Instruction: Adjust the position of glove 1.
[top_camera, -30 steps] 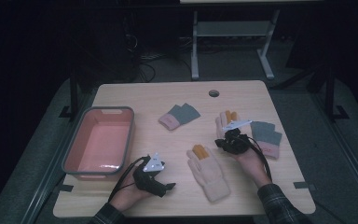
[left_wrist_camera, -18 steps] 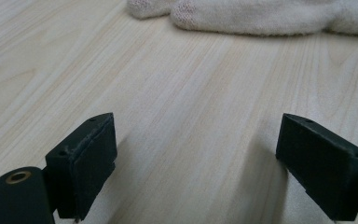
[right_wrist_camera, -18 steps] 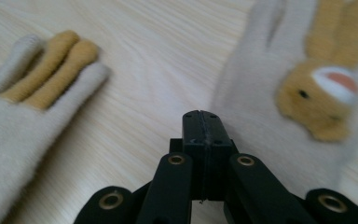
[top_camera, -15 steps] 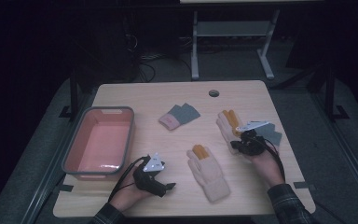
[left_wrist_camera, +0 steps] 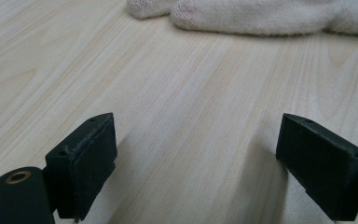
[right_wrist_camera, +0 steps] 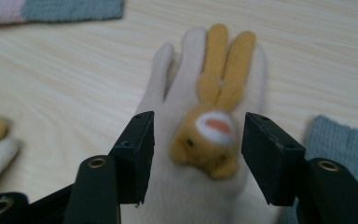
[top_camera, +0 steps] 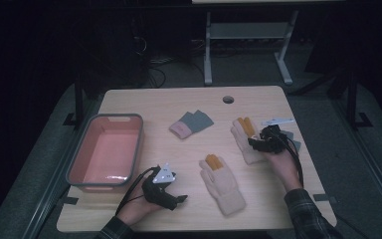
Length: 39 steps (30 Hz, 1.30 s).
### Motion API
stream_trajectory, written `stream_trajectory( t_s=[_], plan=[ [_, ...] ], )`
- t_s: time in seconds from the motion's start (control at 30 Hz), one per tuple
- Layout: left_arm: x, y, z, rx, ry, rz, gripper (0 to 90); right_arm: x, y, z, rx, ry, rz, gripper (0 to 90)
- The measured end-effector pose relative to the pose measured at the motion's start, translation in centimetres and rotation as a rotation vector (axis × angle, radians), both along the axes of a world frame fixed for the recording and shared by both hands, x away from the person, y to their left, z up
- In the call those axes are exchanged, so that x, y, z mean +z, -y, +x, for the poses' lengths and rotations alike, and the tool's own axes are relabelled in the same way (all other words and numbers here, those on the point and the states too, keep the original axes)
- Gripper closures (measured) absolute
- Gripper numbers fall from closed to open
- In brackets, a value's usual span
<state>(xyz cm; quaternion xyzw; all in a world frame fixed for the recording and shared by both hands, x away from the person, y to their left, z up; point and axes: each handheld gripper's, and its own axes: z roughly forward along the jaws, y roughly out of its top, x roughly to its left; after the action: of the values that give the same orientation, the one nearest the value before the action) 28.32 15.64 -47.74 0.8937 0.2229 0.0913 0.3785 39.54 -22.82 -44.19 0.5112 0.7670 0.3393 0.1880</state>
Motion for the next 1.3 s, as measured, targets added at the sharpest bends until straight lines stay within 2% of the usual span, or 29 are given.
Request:
stream_trajectory(
  t_s=[0.1,0.2,0.33,0.37,0.53,0.73,0.87,1.03,1.1,1.23,1.3],
  plan=[
    [0.0,0.0,0.0,0.000,0.000,0.000,11.5,-0.4,-0.3,0.8,-0.005,-0.011,0.025,41.6],
    [0.0,0.0,0.0,0.000,0.000,0.000,11.5,-1.4,-0.9,1.6,-0.025,-0.034,-0.014,38.0],
    [0.0,0.0,0.0,0.000,0.000,-0.001,11.5,-2.5,-0.9,2.1,-0.029,-0.068,-0.026,37.2],
    [0.0,0.0,0.0,0.000,0.000,-0.001,11.5,-2.9,-1.1,1.8,-0.023,-0.046,-0.051,39.9],
    [0.0,0.0,0.0,0.000,0.000,0.000,11.5,-2.8,-1.2,1.5,-0.005,-0.036,-0.050,55.0],
    [0.0,0.0,0.0,0.000,0.001,0.000,11.5,-2.8,-0.9,1.4,0.007,-0.035,-0.048,64.9],
    [0.0,0.0,0.0,-0.001,-0.001,-0.001,11.5,-2.8,-0.7,1.4,0.028,-0.026,-0.044,66.6],
    [0.0,0.0,0.0,-0.001,-0.001,0.000,11.5,-2.5,-0.3,1.4,0.039,-0.030,-0.011,66.6],
    [0.0,0.0,0.0,-0.001,-0.001,0.000,11.5,-1.9,0.0,1.2,0.046,-0.021,0.013,66.8],
    [0.0,0.0,0.0,-0.001,-0.001,0.000,11.5,-1.2,0.3,0.9,0.057,-0.008,0.030,66.7],
    [0.0,0.0,0.0,-0.001,-0.001,0.000,11.5,-0.3,0.5,0.4,0.056,0.004,0.053,66.7]
  ],
)
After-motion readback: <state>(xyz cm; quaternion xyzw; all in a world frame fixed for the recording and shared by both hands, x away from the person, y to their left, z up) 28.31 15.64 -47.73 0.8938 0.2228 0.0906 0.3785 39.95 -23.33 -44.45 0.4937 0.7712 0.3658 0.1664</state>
